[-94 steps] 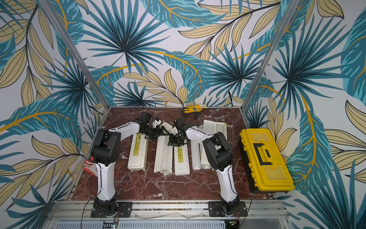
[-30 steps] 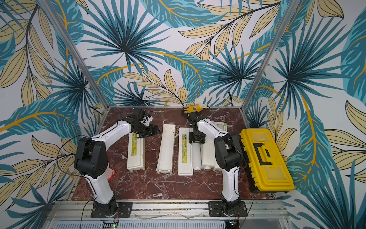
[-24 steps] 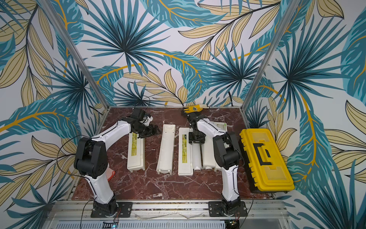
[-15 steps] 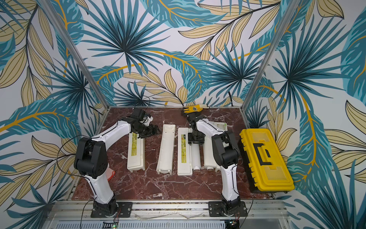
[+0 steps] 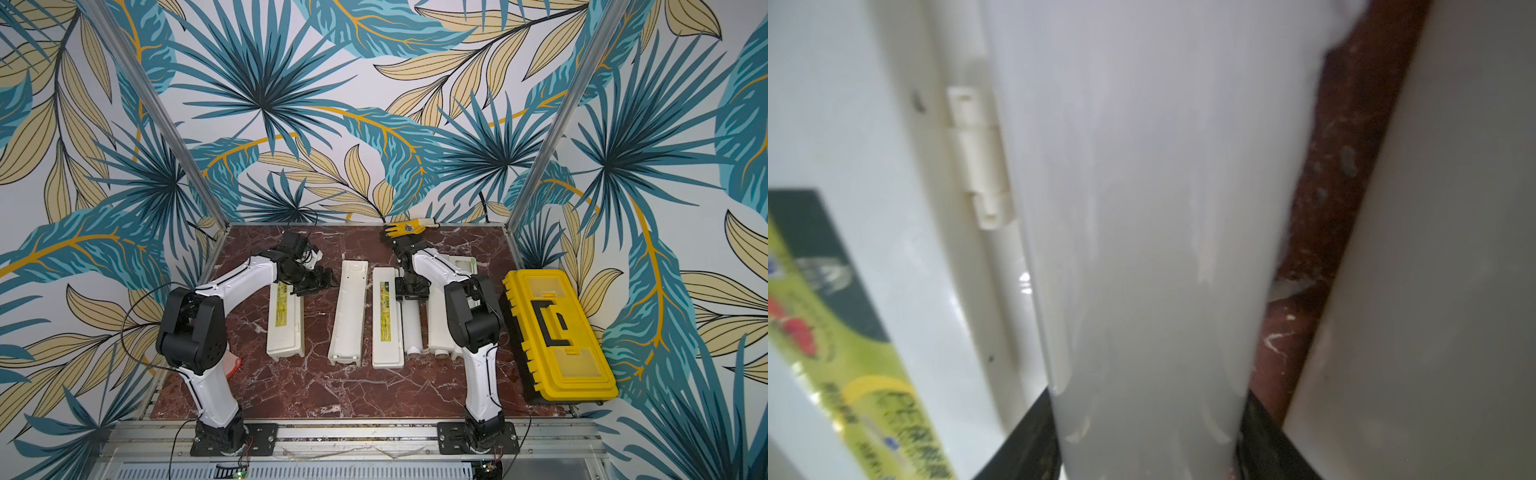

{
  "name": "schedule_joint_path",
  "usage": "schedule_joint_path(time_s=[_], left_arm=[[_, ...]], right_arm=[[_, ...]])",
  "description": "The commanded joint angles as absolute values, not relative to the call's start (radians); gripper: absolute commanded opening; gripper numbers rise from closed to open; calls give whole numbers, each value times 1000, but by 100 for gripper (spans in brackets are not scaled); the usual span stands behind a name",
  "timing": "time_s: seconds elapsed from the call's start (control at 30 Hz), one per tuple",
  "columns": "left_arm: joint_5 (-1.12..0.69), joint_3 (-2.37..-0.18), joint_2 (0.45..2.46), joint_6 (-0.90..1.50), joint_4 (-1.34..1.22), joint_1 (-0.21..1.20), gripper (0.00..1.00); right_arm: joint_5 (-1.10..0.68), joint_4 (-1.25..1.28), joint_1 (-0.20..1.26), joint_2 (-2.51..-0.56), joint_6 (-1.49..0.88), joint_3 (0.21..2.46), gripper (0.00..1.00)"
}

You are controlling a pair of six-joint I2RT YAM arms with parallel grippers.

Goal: Put plastic wrap rolls into dispensers
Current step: Pick up the plastic wrap from the center of the board, then adjust the plastic wrap cutting box at the center of the board.

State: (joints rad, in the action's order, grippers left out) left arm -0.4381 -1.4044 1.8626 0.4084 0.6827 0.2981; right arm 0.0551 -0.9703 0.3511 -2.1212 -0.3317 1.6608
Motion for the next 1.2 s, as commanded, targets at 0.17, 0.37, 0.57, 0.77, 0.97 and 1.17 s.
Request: schedule_joint_path(time_s=[0.17, 0.37, 0.57, 0.77, 0.97, 1.17], left_arm=[[-450, -1359, 1840, 427, 688, 324, 85], [-470, -1357, 1839, 435, 686, 325, 85], [-502, -1321, 1826, 473, 653, 328, 84], [-573, -1226, 1771, 579, 539, 329, 82], [-617, -1154, 1726, 676, 460, 356, 81], [-661, -1129, 1743, 696, 456, 402, 83]], right_arm=[[123, -926, 337, -2218, -372, 1614, 62], [98, -921, 337, -2227, -363, 1617, 58], [60, -909, 339, -2125, -357, 1585, 42], [-14, -922, 339, -1936, -391, 1590, 37], [-108, -940, 339, -1849, -426, 1610, 37], [-130, -947, 340, -1816, -434, 1622, 37]])
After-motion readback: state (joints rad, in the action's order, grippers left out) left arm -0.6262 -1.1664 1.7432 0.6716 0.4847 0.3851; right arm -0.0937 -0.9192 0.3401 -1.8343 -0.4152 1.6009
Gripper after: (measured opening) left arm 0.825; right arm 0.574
